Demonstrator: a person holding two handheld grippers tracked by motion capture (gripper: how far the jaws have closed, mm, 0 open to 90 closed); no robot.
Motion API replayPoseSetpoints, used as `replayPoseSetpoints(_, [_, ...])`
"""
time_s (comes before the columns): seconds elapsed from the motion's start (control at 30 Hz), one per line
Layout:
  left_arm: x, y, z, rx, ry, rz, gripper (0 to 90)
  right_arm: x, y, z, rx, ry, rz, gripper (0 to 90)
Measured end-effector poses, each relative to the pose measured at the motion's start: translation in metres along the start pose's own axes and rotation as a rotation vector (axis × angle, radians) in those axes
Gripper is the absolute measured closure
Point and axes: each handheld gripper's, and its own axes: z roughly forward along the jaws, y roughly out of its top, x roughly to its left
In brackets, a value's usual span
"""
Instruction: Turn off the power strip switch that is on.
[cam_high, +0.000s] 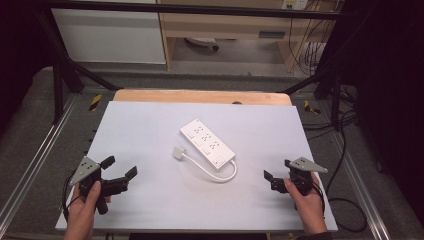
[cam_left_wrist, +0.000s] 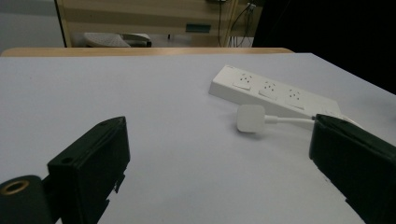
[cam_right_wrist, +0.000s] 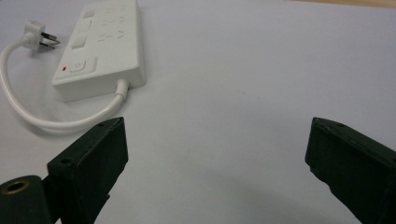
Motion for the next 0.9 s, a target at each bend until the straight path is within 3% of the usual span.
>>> replayPoseSetpoints(0.47, [-0.001, 0.0, -0.001, 0.004, -0.005, 0.006, 5.3, 0.003, 0.005, -0.007, -0.074, -0.044, -0.014, 5.1])
replayPoseSetpoints(0.67, [0.0, 0.0, -0.001, 0.002, -0.01, 0.008, 5.3, 0.004, 0.009, -0.009, -0.102, -0.02, 0.007, 6.6])
replayPoseSetpoints(0.9, [-0.001, 0.0, -0.002, 0.0, -0.012, 0.015, 5.2, 0.005, 0.011, -0.012, -0.111, -0.02, -0.003, 6.0])
